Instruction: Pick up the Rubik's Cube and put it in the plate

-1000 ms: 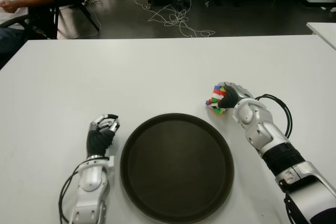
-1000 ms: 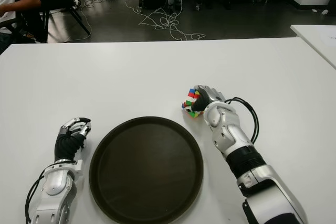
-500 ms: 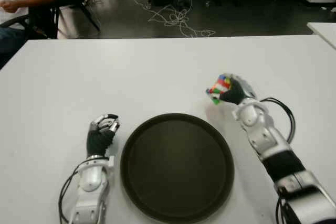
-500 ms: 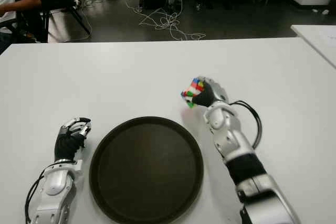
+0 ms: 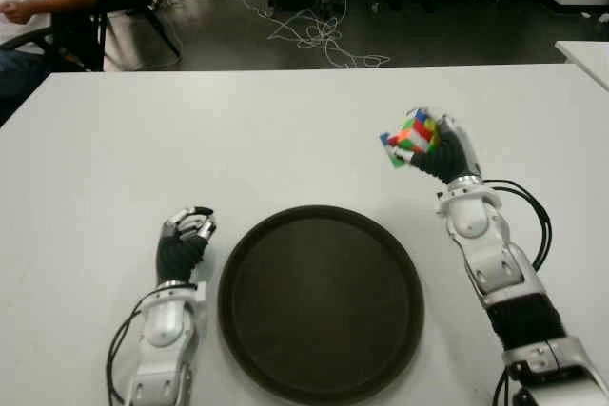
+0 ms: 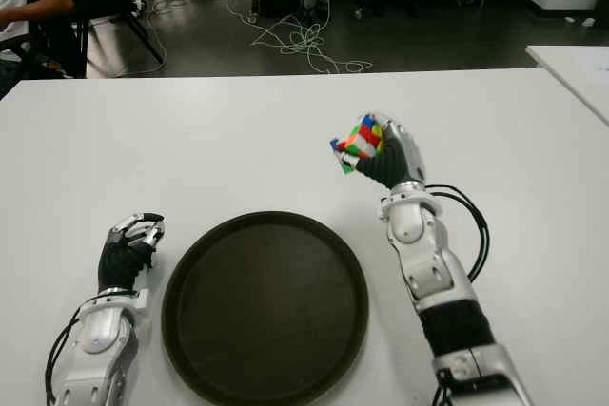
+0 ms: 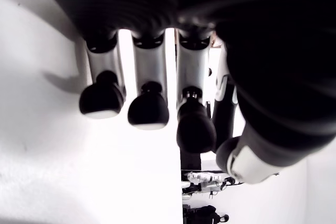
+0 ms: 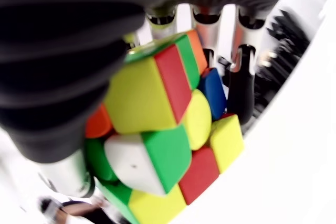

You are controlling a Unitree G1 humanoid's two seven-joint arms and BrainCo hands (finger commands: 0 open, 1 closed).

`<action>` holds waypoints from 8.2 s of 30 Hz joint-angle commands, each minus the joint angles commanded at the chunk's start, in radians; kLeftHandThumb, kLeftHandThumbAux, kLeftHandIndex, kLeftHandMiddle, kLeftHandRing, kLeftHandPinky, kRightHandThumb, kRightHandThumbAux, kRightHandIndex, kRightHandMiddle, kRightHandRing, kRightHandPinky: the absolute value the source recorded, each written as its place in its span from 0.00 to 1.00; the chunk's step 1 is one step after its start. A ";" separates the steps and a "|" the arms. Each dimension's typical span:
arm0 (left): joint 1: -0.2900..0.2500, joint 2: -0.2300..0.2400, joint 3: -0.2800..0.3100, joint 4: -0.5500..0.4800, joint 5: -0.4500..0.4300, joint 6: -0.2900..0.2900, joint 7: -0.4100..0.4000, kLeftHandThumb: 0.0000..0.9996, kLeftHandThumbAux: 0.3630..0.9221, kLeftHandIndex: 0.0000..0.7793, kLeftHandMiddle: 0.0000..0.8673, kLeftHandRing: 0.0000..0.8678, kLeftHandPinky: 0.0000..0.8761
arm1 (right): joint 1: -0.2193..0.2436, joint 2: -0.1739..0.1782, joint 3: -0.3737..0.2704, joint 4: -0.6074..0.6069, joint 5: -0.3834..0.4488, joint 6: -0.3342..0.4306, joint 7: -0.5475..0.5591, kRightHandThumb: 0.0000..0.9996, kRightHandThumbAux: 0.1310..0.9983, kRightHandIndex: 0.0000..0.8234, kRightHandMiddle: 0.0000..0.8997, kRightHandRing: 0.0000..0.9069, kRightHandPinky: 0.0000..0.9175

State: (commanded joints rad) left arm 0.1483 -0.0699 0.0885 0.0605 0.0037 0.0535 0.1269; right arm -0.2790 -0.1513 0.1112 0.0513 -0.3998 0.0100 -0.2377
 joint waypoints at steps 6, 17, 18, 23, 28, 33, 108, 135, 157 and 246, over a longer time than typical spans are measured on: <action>0.000 0.004 -0.002 -0.002 0.004 0.007 -0.003 0.71 0.61 0.57 0.93 0.95 0.93 | 0.052 0.033 -0.001 -0.110 0.021 -0.058 -0.002 0.70 0.68 0.53 0.89 0.90 0.88; -0.001 0.003 -0.004 0.001 0.014 -0.006 0.001 0.71 0.61 0.57 0.94 0.95 0.94 | 0.087 0.039 0.009 -0.146 0.051 -0.107 0.067 0.69 0.68 0.53 0.90 0.91 0.89; -0.001 0.002 -0.004 0.001 0.014 -0.007 0.003 0.71 0.61 0.57 0.94 0.95 0.94 | 0.090 0.039 0.012 -0.152 0.054 -0.109 0.076 0.69 0.68 0.53 0.90 0.91 0.90; -0.002 -0.001 -0.003 0.002 0.018 -0.007 0.010 0.71 0.61 0.57 0.95 0.96 0.96 | 0.098 0.040 0.013 -0.166 0.073 -0.115 0.111 0.69 0.68 0.53 0.91 0.92 0.90; -0.003 -0.003 -0.001 0.003 0.011 -0.004 0.010 0.71 0.61 0.57 0.95 0.96 0.95 | 0.103 0.047 0.015 -0.175 0.098 -0.119 0.146 0.69 0.68 0.53 0.91 0.91 0.89; -0.004 -0.001 0.000 0.005 0.006 -0.001 0.005 0.71 0.61 0.57 0.94 0.96 0.94 | 0.106 0.051 0.017 -0.178 0.122 -0.121 0.175 0.69 0.68 0.53 0.91 0.92 0.90; 0.010 -0.012 -0.014 -0.020 0.020 0.005 0.027 0.71 0.61 0.57 0.94 0.95 0.94 | 0.067 -0.120 0.388 -0.243 -0.169 0.088 0.667 0.68 0.70 0.53 0.89 0.90 0.87; 0.011 -0.010 -0.018 -0.026 0.007 0.007 0.021 0.71 0.61 0.57 0.94 0.95 0.94 | 0.050 -0.109 0.406 -0.136 -0.227 0.023 0.597 0.68 0.70 0.53 0.88 0.87 0.83; 0.010 -0.004 -0.021 -0.018 0.016 0.004 0.021 0.71 0.61 0.57 0.94 0.96 0.94 | 0.036 -0.136 0.407 -0.152 -0.226 0.007 0.662 0.68 0.70 0.53 0.86 0.84 0.80; 0.001 -0.004 -0.011 -0.004 0.017 -0.006 0.022 0.71 0.61 0.57 0.94 0.95 0.94 | -0.030 -0.166 0.388 -0.234 -0.096 0.191 0.894 0.00 0.60 0.00 0.00 0.00 0.00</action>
State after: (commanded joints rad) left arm 0.1495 -0.0737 0.0774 0.0568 0.0211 0.0476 0.1491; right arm -0.3092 -0.3174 0.4989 -0.1832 -0.4955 0.2014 0.6564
